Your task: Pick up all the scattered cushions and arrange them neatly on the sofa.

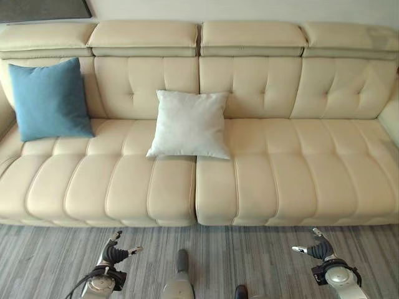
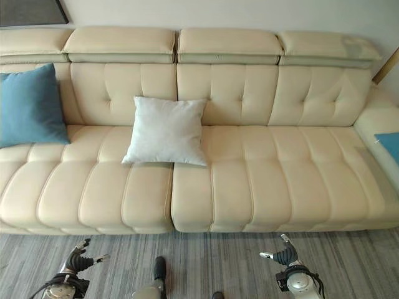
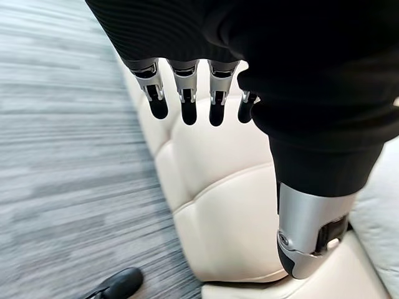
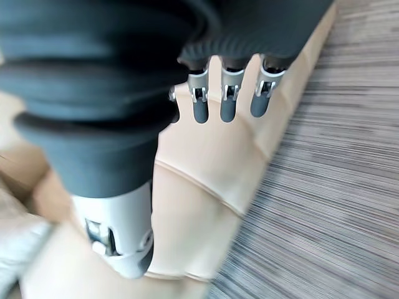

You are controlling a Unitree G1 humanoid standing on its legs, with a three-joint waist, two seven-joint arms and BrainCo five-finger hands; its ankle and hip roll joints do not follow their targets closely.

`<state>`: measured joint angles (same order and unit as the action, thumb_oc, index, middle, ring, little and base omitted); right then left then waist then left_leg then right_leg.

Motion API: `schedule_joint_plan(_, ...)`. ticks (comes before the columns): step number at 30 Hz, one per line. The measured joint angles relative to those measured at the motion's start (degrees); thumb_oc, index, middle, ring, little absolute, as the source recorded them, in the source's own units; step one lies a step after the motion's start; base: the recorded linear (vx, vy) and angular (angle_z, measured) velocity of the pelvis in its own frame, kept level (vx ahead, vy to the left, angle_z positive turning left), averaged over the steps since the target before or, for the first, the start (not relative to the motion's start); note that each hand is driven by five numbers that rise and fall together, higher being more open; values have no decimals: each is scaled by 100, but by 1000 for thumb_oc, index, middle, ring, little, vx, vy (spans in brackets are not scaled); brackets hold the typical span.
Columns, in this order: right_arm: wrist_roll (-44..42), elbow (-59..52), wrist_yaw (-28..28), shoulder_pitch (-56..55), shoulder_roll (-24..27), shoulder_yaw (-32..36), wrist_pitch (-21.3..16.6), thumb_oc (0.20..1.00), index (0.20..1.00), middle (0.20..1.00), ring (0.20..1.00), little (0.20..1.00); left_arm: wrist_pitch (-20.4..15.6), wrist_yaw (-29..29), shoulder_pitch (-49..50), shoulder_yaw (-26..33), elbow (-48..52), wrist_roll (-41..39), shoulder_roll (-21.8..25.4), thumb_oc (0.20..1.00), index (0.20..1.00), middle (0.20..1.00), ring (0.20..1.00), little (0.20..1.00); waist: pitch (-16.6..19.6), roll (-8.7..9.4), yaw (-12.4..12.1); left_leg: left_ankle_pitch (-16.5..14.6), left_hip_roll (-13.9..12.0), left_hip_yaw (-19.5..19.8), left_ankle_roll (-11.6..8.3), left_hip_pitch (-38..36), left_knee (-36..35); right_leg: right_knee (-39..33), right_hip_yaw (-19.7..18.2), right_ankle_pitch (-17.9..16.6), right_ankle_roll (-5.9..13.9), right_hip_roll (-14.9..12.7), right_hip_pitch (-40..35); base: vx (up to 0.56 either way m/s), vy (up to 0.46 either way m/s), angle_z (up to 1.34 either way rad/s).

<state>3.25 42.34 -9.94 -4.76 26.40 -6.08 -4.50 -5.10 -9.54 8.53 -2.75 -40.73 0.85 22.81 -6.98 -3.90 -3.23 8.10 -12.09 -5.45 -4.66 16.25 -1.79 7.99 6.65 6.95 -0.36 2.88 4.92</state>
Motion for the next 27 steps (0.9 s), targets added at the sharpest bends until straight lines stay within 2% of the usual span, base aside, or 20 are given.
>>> schedule_joint_plan(1,-2,12,-3,-23,69,3,13,1000,1000,1000,1000,1000,3,-1,-4,-1,1,-6,-24,1000,1000,1000,1000,1000,-17,-22,-3,-157,-14,67,-25,70,-2,204,81,16,-102,-5,171,-226,-85,22)
schedule_joint_plan(2,-24,-2,-15,-55,75,37,22,1000,1000,1000,1000,1000,8,-1,-4,18,0,-29,-14,1000,1000,1000,1000,1000,-54,47,24,-468,42,59,-108,91,19,278,145,16,-220,-121,266,-134,-58,24)
schedule_joint_plan(4,-129,-42,-77,-25,13,50,20,1000,1000,1000,1000,1000,14,0,-63,52,-2,-100,-5,1000,1000,1000,1000,1000,-102,418,156,-607,498,57,-81,57,447,228,147,-71,-263,-514,249,-161,-43,30)
schedule_joint_plan(5,-205,-101,-89,-119,29,67,11,1000,1000,1000,1000,1000,-5,2,-75,52,4,-103,-14,1000,1000,1000,1000,1000,-29,591,255,-636,744,25,-55,-88,743,-5,137,-256,-256,-637,225,-171,-19,13)
schedule_joint_plan(7,-223,-204,-106,-18,30,168,1,1000,1000,1000,1000,1000,-18,8,-47,53,23,-209,-35,1000,1000,1000,1000,1000,-7,531,352,-716,924,165,-31,-728,730,-201,-14,-433,-194,-553,105,-48,30,-24)
schedule_joint_plan(8,-224,-235,-107,13,33,203,-4,1000,1000,1000,1000,1000,-22,10,-31,48,29,-208,-57,1000,1000,1000,1000,1000,25,450,342,-601,953,231,31,-1067,565,-207,-72,-466,-174,-452,138,23,36,-31)
schedule_joint_plan(9,-224,-256,-118,27,24,222,-7,1000,1000,1000,1000,1000,-18,10,-27,49,30,-208,-67,1000,1000,1000,1000,1000,66,341,413,-690,943,211,146,-1251,282,-235,-58,-500,-154,-370,149,47,31,-9)
schedule_joint_plan(10,-224,-253,-111,61,10,222,-3,1000,1000,1000,1000,1000,-15,11,-119,48,53,-208,-66,1000,1000,1000,1000,1000,73,314,463,-700,901,237,183,-1289,117,-229,-53,-506,-109,-313,206,40,42,-6)
schedule_joint_plan(11,-227,-227,-94,41,-6,222,-4,1000,1000,1000,1000,1000,-14,10,-174,49,83,-208,-64,1000,1000,1000,1000,1000,61,349,428,-701,864,193,207,-1345,17,-234,-114,-507,-64,-282,240,10,42,-34)
schedule_joint_plan(12,-307,-178,-76,65,-125,245,-5,1000,1000,1000,1000,1000,12,16,-231,21,85,-207,-35,1000,1000,1000,1000,1000,75,467,429,-666,868,37,270,-1415,-23,-322,-222,-564,36,-293,255,1,49,-51)
schedule_joint_plan(16,-449,-177,-67,-111,-202,280,-4,1000,1000,1000,1000,1000,47,49,-266,-6,206,-201,-21,1000,1000,1000,1000,1000,135,564,542,-693,943,-67,274,-1455,-81,-384,-306,-616,61,-358,267,-25,48,-22)
schedule_joint_plan(19,-473,-177,-59,-251,-242,331,-2,1000,1000,1000,1000,1000,98,57,-237,-142,219,-198,8,1000,1000,1000,1000,1000,139,546,579,-648,1010,-324,340,-1502,-94,-445,-568,-822,163,-332,335,-73,32,-54)
schedule_joint_plan(20,-566,-219,-50,-199,-278,328,1,1000,1000,1000,1000,1000,135,65,-209,-170,225,-197,6,1000,1000,1000,1000,1000,130,523,565,-670,1033,-570,374,-1516,-104,-496,-839,-936,212,-316,421,-105,6,-92)
schedule_joint_plan(21,-567,-225,-40,-174,-299,328,5,1000,1000,1000,1000,1000,140,69,-181,-169,229,-197,10,1000,1000,1000,1000,1000,131,498,572,-672,1002,-724,388,-1547,-150,-543,-875,-935,197,-349,449,-134,-30,-105)
schedule_joint_plan(22,-566,-256,-37,-218,-325,321,6,1000,1000,1000,1000,1000,161,77,-225,-164,279,-198,21,1000,1000,1000,1000,1000,112,568,658,-662,1056,-923,388,-1560,-117,-518,-978,-1082,269,-311,546,-120,-59,-117)
schedule_joint_plan(23,-564,-269,-37,-118,-407,287,7,1000,1000,1000,1000,1000,183,75,-157,-164,436,-197,106,1000,1000,1000,1000,1000,100,659,630,-663,1053,-1264,391,-1565,-77,-528,-1289,-1186,394,-248,698,-109,-118,-146)
schedule_joint_plan(24,-564,-297,-34,7,-470,216,6,1000,1000,1000,1000,1000,184,83,-120,-167,531,-196,199,1000,1000,1000,1000,1000,61,754,606,-672,1046,-1544,402,-1564,-27,-619,-1325,-1188,418,-273,789,3,-134,-172)
schedule_joint_plan(25,-559,-295,-28,198,-544,204,8,1000,1000,1000,1000,1000,184,83,-83,-142,546,-196,227,1000,1000,1000,1000,1000,9,707,485,-695,830,-1860,446,-1572,-4,-699,-724,-1005,208,-422,792,107,-187,-275)
schedule_joint_plan(26,-547,-376,-25,372,-712,-49,30,1000,1000,1000,1000,1000,194,90,-77,-104,591,-194,281,1000,1000,1000,1000,1000,-82,518,374,-747,431,-2609,498,-1710,44,60,1732,-753,410,-963,892,252,-243,-267)
schedule_joint_plan(27,-540,-576,16,116,-717,-60,26,1000,1000,1000,1000,1000,194,101,-82,-111,593,-192,251,1000,1000,1000,1000,1000,0,646,500,-943,488,-2684,380,-1863,43,272,1556,-615,616,-1280,660,231,-243,-230)
